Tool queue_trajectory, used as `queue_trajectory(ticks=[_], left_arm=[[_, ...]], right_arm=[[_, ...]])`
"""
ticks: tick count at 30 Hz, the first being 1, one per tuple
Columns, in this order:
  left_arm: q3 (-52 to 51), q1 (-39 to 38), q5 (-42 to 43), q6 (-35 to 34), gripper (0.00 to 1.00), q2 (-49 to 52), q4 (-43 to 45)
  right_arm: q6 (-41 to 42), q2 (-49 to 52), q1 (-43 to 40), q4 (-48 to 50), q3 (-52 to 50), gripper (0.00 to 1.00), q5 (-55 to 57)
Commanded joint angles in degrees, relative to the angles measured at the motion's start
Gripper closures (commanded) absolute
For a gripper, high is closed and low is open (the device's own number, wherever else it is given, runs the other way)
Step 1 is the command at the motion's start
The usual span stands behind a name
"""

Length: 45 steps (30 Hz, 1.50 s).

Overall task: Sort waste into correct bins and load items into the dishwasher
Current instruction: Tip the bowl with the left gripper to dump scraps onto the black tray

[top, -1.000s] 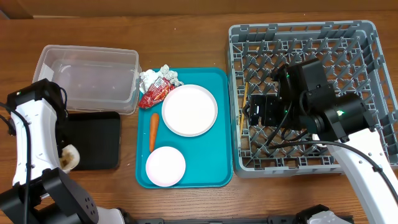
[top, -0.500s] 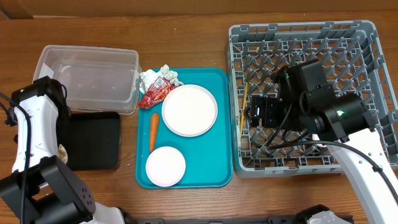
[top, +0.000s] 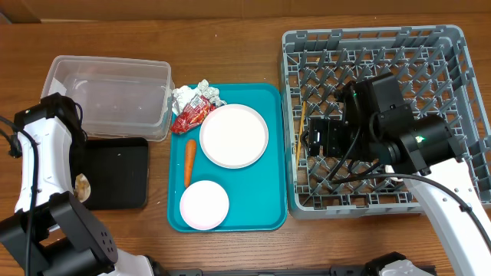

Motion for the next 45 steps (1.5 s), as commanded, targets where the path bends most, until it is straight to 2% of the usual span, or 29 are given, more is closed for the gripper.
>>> queue_trajectory(ticks=[1,5,11,13,16,18,24,28,33,40,43,45], left_arm=[[-0.1,0.3,-6.4,-10.2,0.96,0.9,-2.8],[-0.1,0.2,-7.8,-15.8,0.96,3.0,-6.5],[-0.1,-1.3,-4.9,-16.3,0.96,10.5,-8.2],[-0.1,-2.9,-6.5,-19.9,0.96,12.9,-10.4],[-0.1,-5.8,-10.4,-29.3,0.96,15.4,-14.8],[-0.1,-7.7,-13.2,-32.5,0.96,16.5,-16.3],[0.0,-11.8,-19.4,-32.2,0.96,16.9,-17.1],[0.0,-13.7,-23.3,-25.5,0.96,16.9,-17.1],[0.0,-14.8,-22.3,-24.2,0.96,16.9,-17.1],[0.0,-15.1,-22.2,-17.4,0.96,16.9,-17.1],[0.0,-15.7,-22.6,-17.7,0.96,16.9,-17.1],[0.0,-16.3,-22.0,-11.7,0.96,16.7,-17.1]], right_arm=[[-0.3,-0.5,0.2,0.4,0.3,0.07,0.6],[-0.3,-0.5,0.2,0.5,0.3,0.07,0.6],[-0.3,-0.5,0.2,0.6,0.3,0.07,0.6],[-0.3,-0.5,0.2,0.5,0.3,0.07,0.6],[-0.3,-0.5,0.2,0.1,0.3,0.07,0.6],[-0.3,-0.5,0.2,-0.1,0.3,0.07,0.6],[-0.3,-0.5,0.2,-0.1,0.3,0.07,0.6],[-0.1,-0.5,0.2,-0.1,0.3,0.07,0.6],[-0.1,-0.5,0.2,0.3,0.3,0.07,0.6],[-0.1,-0.5,0.2,0.3,0.3,0.07,0.6],[-0.1,-0.5,0.2,0.3,0.3,0.07,0.6],[-0.1,-0.5,0.2,0.3,0.3,0.07,0.6]])
